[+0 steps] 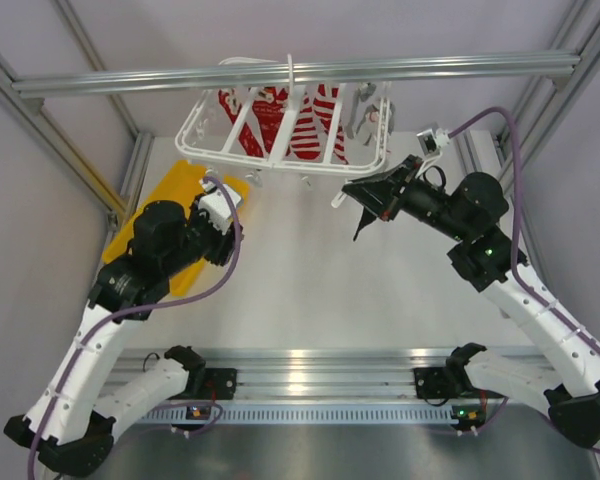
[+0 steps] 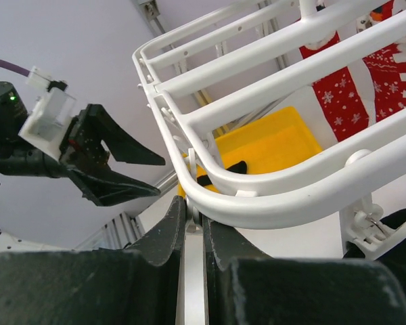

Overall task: Clip the socks to the hanger
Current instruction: Adjust the sock in the bin.

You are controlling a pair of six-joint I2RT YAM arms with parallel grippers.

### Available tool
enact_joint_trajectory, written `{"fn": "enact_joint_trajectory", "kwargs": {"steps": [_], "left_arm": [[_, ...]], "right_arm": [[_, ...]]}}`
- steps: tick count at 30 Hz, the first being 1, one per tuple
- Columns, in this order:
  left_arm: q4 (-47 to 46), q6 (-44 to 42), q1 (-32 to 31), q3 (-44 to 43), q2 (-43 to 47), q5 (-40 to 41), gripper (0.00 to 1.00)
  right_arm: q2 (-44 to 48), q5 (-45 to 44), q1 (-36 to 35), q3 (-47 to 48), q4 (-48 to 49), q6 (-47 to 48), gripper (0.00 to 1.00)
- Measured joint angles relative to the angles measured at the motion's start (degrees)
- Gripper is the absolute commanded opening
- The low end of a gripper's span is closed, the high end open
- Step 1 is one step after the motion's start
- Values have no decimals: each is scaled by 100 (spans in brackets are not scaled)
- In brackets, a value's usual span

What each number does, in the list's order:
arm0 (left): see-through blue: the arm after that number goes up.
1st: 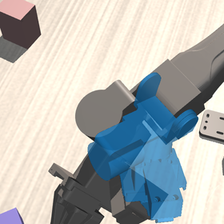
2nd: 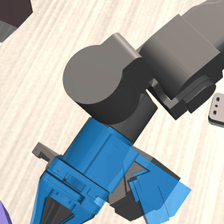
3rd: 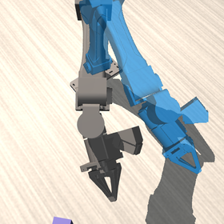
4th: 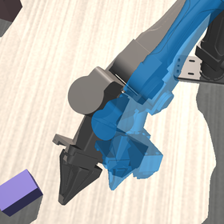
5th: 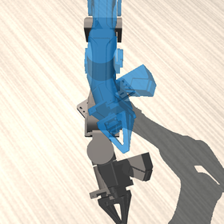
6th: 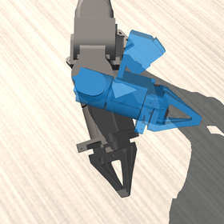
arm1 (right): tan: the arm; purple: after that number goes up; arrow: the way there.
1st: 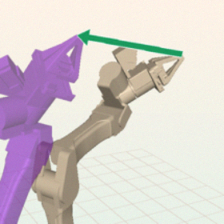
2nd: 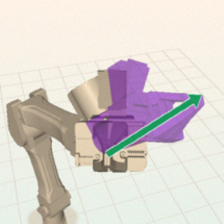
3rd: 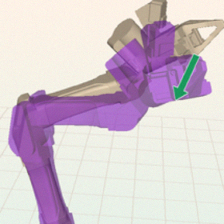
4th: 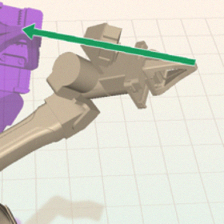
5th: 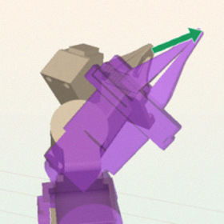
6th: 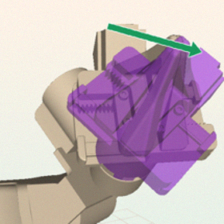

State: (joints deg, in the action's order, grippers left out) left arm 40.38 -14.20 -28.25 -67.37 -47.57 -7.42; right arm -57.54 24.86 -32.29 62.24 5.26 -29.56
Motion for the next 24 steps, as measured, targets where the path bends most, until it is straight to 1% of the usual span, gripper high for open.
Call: {"fn": "enact_joint_trajectory", "kwargs": {"steps": [2,3,6,8,10,12,13,16,17,20,22,24], "left_arm": [[409,-164,74,-66,-232,444,54],[549,-229,149,-87,-363,584,51],[981,-442,695,-103,-898,813,47],[1185,-667,1370,-101,-1331,660,44],[1357,-997,2269,-125,-1744,380,40],[1532,-1314,3095,-195,-2190,175,39],[1576,-1460,3445,-227,-2450,76,40],[1537,-1762,4072,-238,-3060,-37,44],[1519,-1904,4249,-238,-3263,-61,48],[1497,-2229,4642,-330,-3816,-120,52],[1491,-2448,4817,-527,-4308,-116,56],[1436,-2614,4922,-721,-4736,-114,58]], "right_arm": [[0,-13,17,0,-28,2,0],[-7,-22,26,2,-44,2,0],[-33,-39,33,2,-59,4,0],[-63,-44,39,2,-68,15,0],[-90,-4,46,4,-107,22,0],[-125,20,50,4,-179,39,0],[-146,39,50,4,-190,48,0],[-157,72,59,4,-306,81,0],[-157,74,59,4,-321,98,0],[-162,63,66,9,-313,101,0],[-164,42,72,9,-286,98,0],[-162,26,92,13,-256,101,0]]}}
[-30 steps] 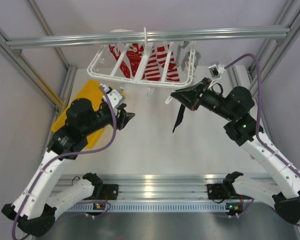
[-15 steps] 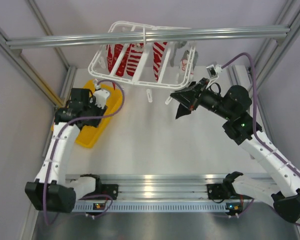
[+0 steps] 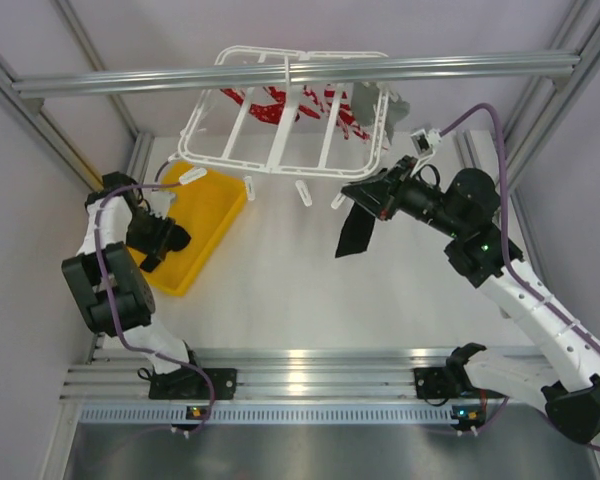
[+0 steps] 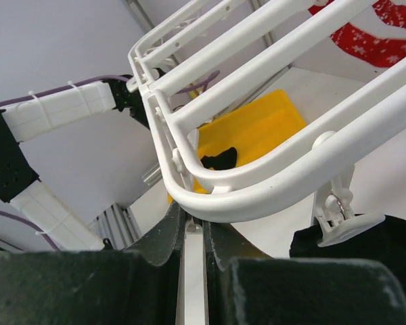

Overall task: Clip the socks to the hanger
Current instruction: Adjust the sock in the bin.

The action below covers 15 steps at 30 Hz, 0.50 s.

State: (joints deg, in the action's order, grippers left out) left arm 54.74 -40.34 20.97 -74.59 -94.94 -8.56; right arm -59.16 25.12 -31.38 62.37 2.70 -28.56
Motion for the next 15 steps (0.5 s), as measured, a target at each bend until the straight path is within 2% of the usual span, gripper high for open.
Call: {"fn": "enact_joint_trajectory", "kwargs": {"steps": [9,13,15], "left_arm": [[-621,-363,33,-140,-931,103,55],[-1008,-479,33,-142,-1285,293,48],[-1147,-566,33,-142,-1421,411,40]], "right_arm": [[-28,22,66,68,-63,39,0],[-26,50,120,74,-70,52,0],[-26,52,144,74,-70,50,0]]}}
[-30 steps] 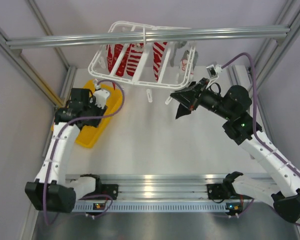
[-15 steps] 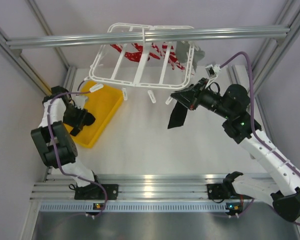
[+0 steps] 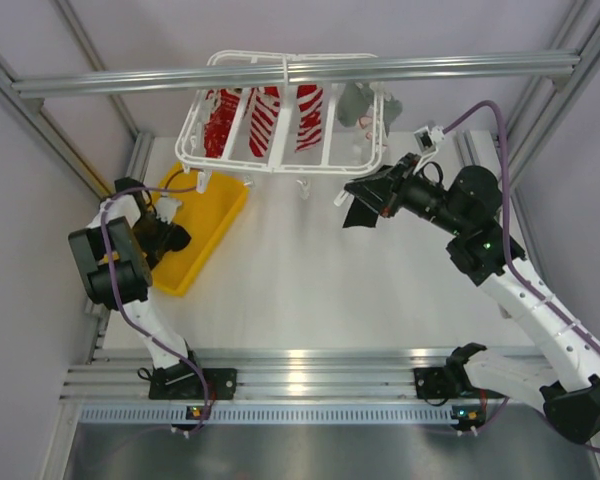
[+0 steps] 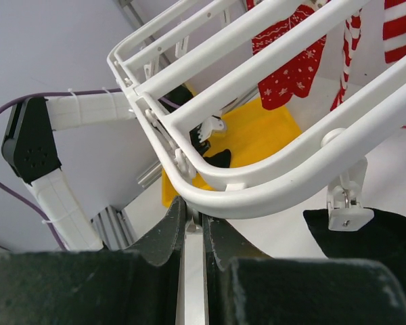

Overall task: Clip the socks to the hanger
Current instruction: Adjust the sock in the bin.

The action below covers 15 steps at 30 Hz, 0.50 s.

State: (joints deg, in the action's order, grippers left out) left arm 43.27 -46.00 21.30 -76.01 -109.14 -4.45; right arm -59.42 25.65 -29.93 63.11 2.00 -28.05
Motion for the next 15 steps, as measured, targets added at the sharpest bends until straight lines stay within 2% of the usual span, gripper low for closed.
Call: {"fn": "enact_joint_trajectory", "kwargs": {"steps": [1,2,4,5,7,15], "left_arm": [[-57,-44,0,0,-46,55,36],[-79,-85,0,-4,-61,96,26],[-125,-138,0,-33,-70,129,16],[-114,-155,0,-87,-96,125,8],[-42,-164,0,-258,-142,55,0],[719,612,2,-1956,-166,-1191,0]], "right_arm": [[4,2,11,0,0,0,0],[4,0,20,0,-2,2,0],[7,4,37,0,0,2,0],[7,7,46,0,0,2,0],[11,13,61,0,0,2,0],[11,76,98,0,-7,42,0]]}}
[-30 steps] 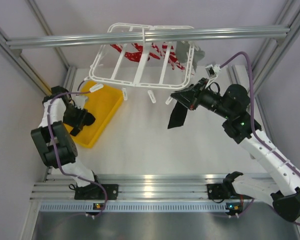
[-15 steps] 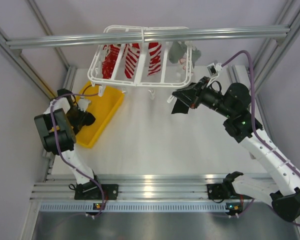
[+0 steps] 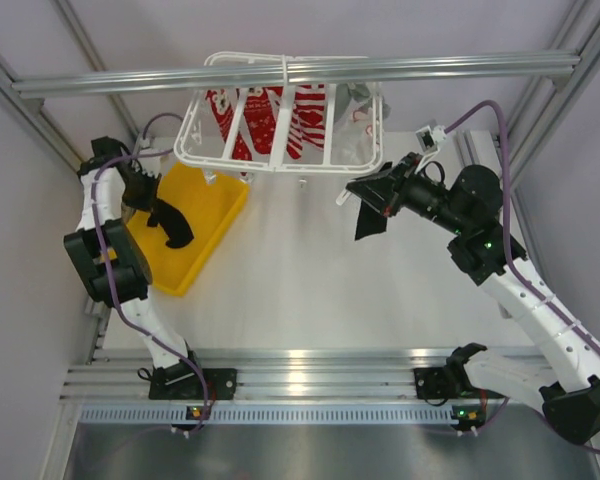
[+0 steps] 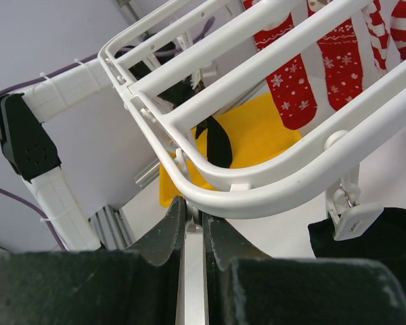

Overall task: Clip the socks to the hanger
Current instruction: Adjust the sock in the bin.

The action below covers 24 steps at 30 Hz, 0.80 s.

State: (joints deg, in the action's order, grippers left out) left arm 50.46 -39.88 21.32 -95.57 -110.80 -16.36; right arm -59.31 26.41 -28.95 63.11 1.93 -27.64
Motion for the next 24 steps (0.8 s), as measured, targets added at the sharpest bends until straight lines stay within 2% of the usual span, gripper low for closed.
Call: {"fn": "enact_joint_trajectory", "kwargs": {"steps": [5,12,18,24], "left_arm": [[87,774,2,-621,63,-824,0],[-31,1488,2,-546,365,-1484,0],[-236,1716,9,-389,782,-1744,0],[39,1416,20,-210,726,-1375,0]], "right_arm": [[0,2,4,0,0,0,0],[0,13,26,0,0,4,0],[0,26,26,0,0,4,0],[0,44,44,0,-9,17,0]]}}
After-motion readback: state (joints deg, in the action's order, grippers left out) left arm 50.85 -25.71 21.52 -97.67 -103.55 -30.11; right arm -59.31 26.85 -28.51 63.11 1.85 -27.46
